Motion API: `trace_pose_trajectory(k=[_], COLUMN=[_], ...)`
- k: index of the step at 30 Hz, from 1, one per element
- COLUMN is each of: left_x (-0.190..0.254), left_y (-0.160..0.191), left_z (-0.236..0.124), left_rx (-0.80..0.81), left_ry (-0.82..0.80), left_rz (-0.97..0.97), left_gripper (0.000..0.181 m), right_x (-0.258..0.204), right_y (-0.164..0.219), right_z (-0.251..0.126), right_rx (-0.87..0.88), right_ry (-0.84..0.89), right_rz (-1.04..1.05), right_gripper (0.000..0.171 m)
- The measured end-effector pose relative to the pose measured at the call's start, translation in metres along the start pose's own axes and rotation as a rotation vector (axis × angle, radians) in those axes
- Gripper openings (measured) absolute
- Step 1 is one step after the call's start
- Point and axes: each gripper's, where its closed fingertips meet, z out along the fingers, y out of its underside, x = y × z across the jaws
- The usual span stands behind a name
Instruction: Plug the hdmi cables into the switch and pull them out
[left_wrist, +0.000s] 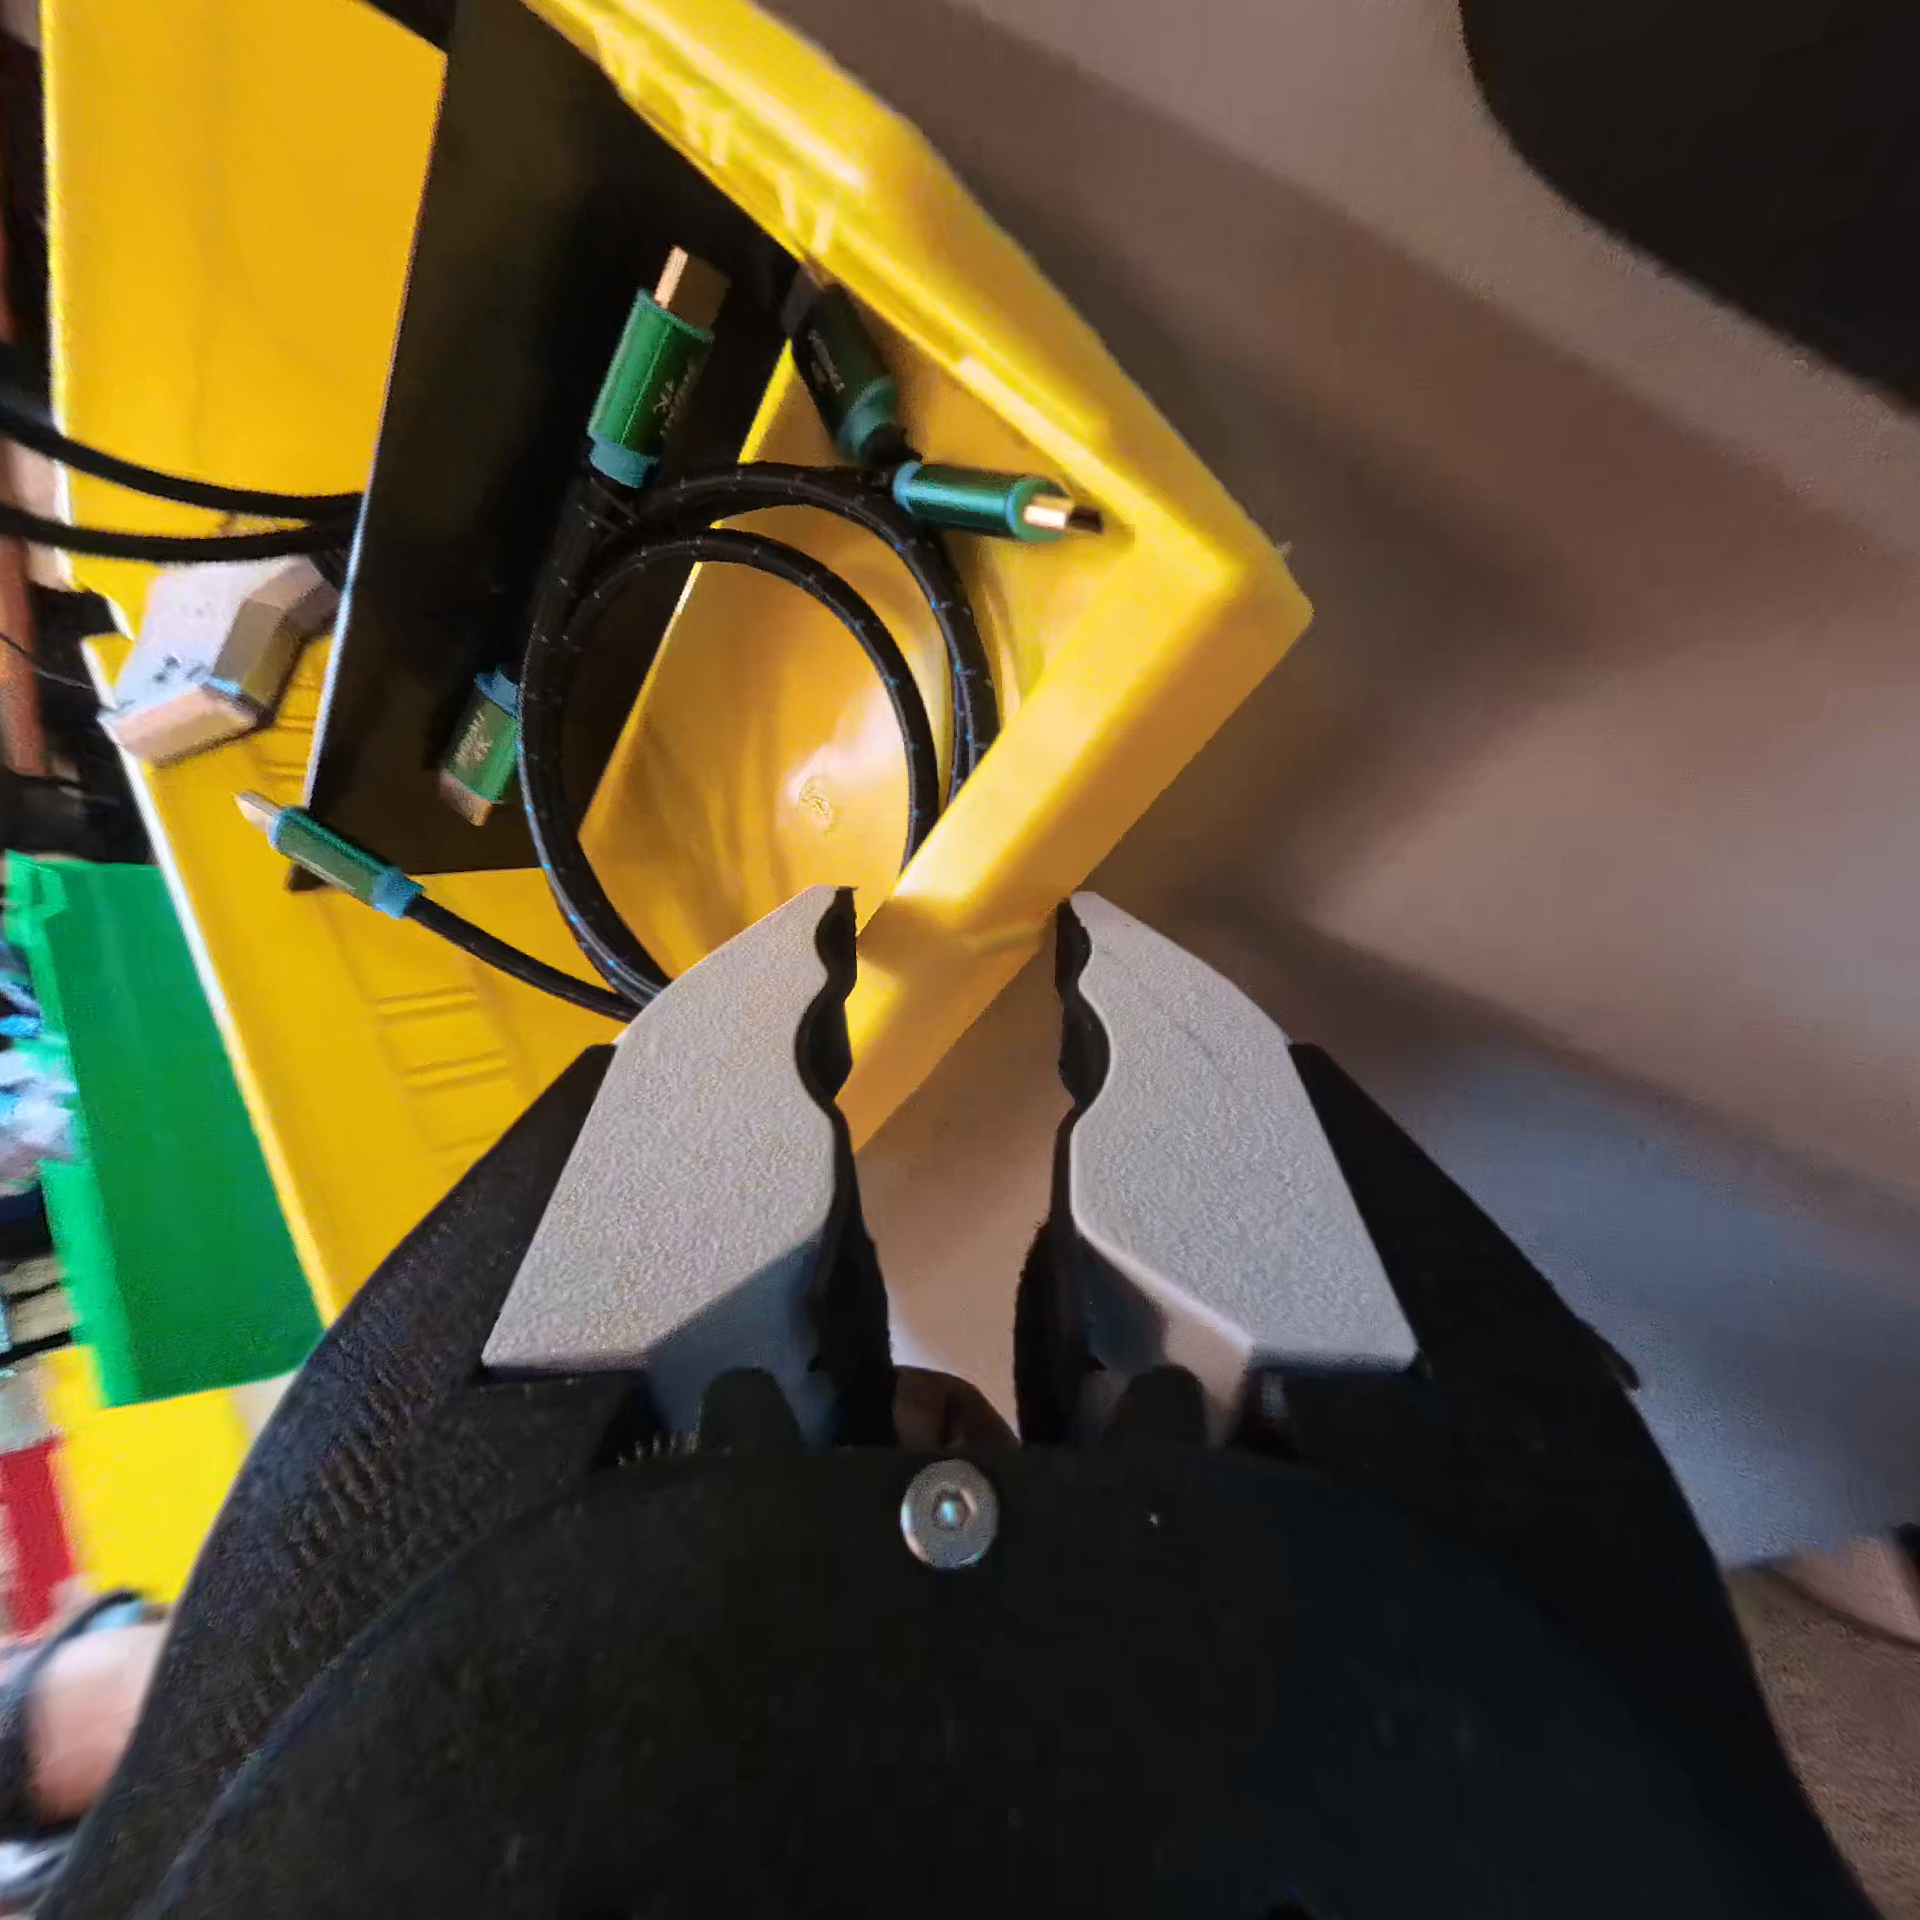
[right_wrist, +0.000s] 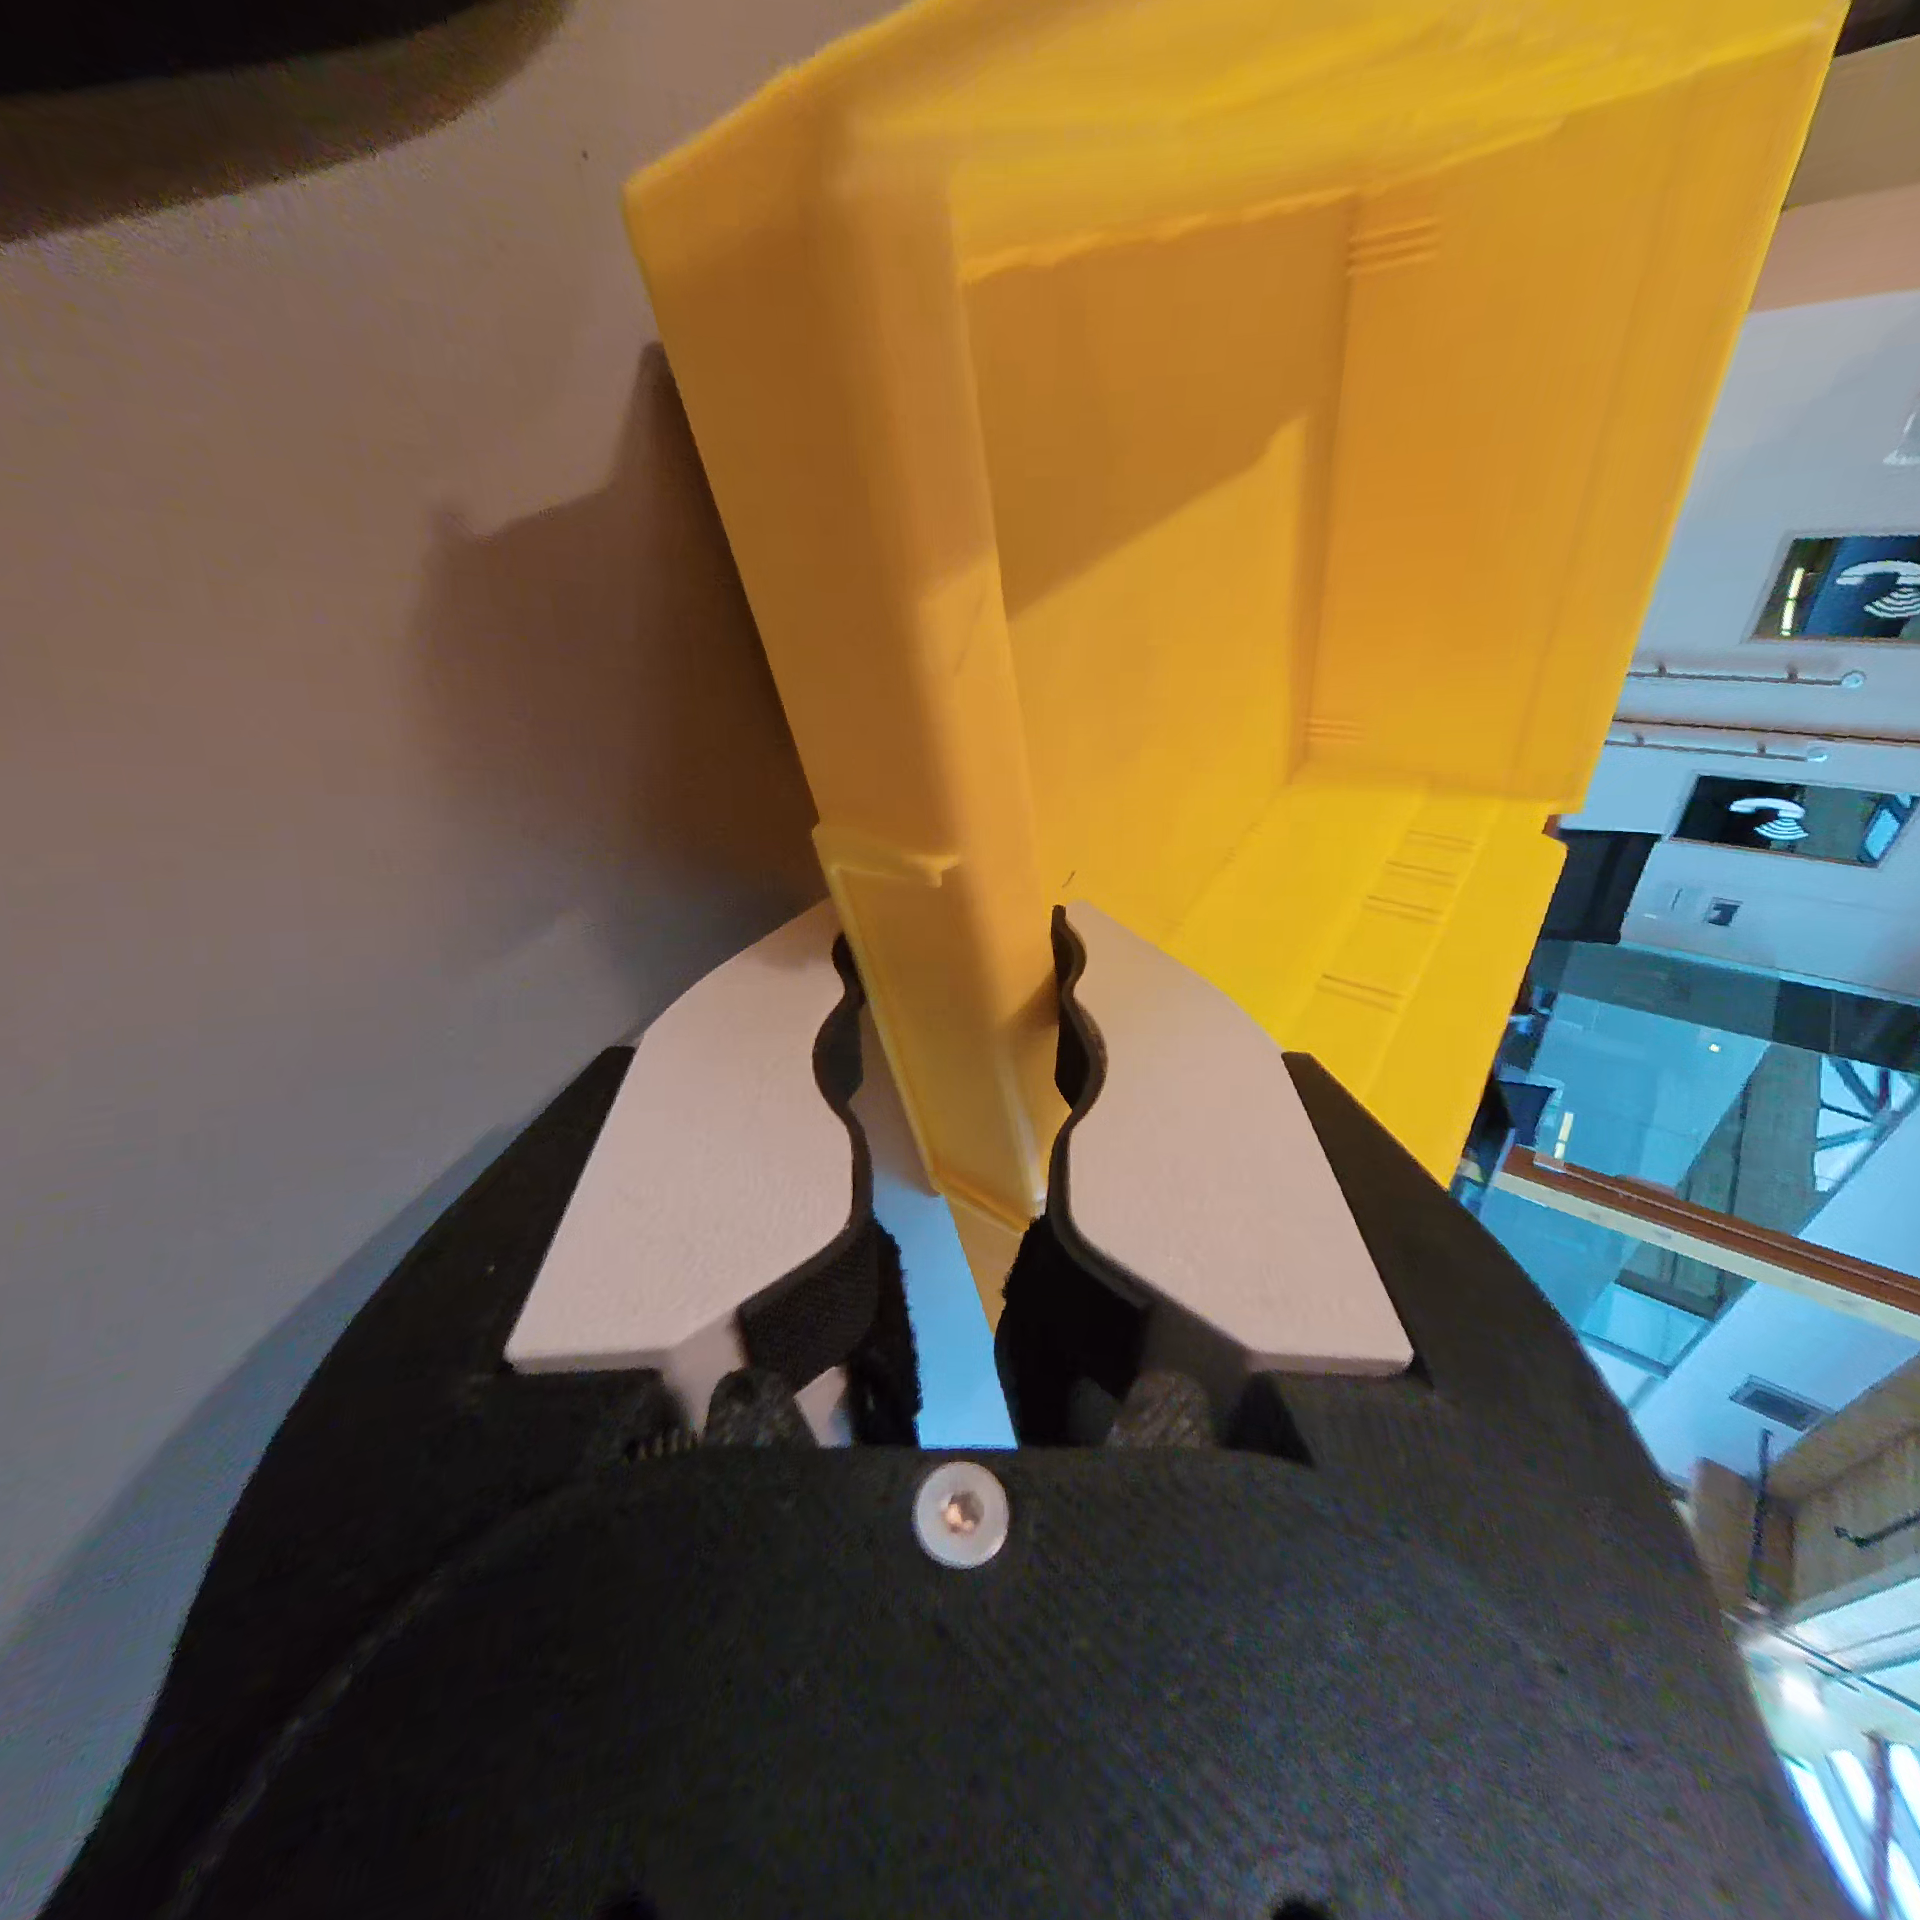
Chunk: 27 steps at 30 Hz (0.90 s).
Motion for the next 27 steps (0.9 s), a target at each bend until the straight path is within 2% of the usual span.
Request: trace_pose_trajectory(k=[2, 6, 9, 11, 13, 15, 18, 23, 25, 27], left_x=[0.002, -0.020, -0.082, -0.117, -0.135, -0.151, -0.174, -0.187, -0.189, -0.190], left_y=[-0.002, -0.040, -0.056, -0.059, -0.059, -0.052, -0.038, -0.030, -0.034, -0.028], left_z=[-0.008, -0.052, -0.078, -0.077, -0.056, -0.025, 0.014, 0.059, 0.067, 0.075], left_rx=[0.048, 0.379, 0.672, 0.807, 0.767, 0.631, 0.446, 0.301, 0.312, 0.257], left_ry=[0.052, 0.197, 0.140, 0.124, 0.123, 0.032, -0.077, 0.050, 0.125, 0.116], left_rz=[-0.146, -0.638, -1.063, -1.282, -1.346, -1.298, -1.249, -1.435, -1.522, -1.541], left_gripper=[0.044, 0.062, 0.063, 0.063, 0.064, 0.065, 0.066, 0.067, 0.066, 0.062], right_x=[-0.005, 0.007, 0.039, 0.063, 0.080, 0.095, 0.109, 0.117, 0.120, 0.125], right_y=[-0.003, -0.011, -0.023, -0.040, -0.063, -0.089, -0.140, -0.212, -0.229, -0.233], right_z=[-0.004, -0.029, -0.052, -0.066, -0.078, -0.088, -0.111, -0.146, -0.159, -0.169], right_rx=[0.048, 0.208, 0.354, 0.459, 0.546, 0.621, 0.829, 1.063, 1.146, 1.199], right_ry=[-0.060, -0.147, -0.039, 0.051, 0.090, 0.116, 0.086, 0.037, 0.029, 0.049], right_rz=[0.067, 0.399, 0.495, 0.526, 0.559, 0.595, 0.627, 0.575, 0.548, 0.550], right_gripper=[0.045, 0.078, 0.080, 0.079, 0.077, 0.072, 0.060, 0.045, 0.042, 0.037])
